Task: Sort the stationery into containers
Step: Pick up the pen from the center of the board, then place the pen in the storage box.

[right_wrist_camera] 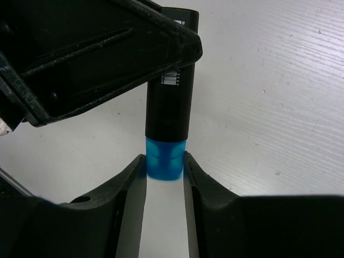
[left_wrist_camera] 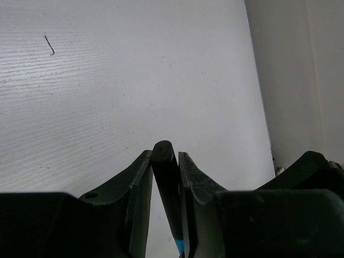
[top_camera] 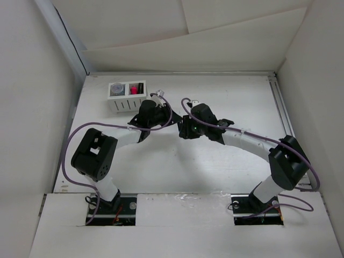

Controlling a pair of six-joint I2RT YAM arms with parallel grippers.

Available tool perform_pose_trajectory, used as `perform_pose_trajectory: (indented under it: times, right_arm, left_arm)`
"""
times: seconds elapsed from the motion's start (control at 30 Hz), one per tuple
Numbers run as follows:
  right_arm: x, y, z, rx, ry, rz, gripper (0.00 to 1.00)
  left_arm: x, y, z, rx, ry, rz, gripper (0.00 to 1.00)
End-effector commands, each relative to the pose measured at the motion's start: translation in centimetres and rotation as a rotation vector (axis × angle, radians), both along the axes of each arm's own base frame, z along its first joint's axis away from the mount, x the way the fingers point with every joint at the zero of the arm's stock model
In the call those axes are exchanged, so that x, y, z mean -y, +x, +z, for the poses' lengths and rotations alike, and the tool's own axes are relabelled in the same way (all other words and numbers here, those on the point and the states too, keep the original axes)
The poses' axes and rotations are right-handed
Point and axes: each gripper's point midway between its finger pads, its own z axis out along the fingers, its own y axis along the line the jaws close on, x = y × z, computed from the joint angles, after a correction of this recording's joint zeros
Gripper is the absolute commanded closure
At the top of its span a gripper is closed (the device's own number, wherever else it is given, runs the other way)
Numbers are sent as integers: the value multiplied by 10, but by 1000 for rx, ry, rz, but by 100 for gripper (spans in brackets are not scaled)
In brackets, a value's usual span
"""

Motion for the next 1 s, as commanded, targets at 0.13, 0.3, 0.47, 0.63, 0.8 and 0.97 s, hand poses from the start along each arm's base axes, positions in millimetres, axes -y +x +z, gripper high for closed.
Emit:
perform_pose_trajectory:
  times: [0.13,0.3,0.47,0.63,0.8,0.97]
  right_arm:
    - [-17,12,38,108,70,21,57]
    - [-12,10,66,162,101,19,37]
    - [2,8,84,201,126,-8,34]
    - [20,7,99,238,130,-40,29]
    - [45,15,97,248,112,-96,27]
    - [57,17,90,244,108,-109,27]
  left_arm:
    - [-10,9,36,110,-17,41,94]
    - [-27,17,40,123,8,105,97]
    - [-35,25,61,172,39,153,98]
    - [-64,44,81,207,66,248,98]
    - [-126,72,112,233,-11,408,98]
    - [-185,92,142,305,5,662,97]
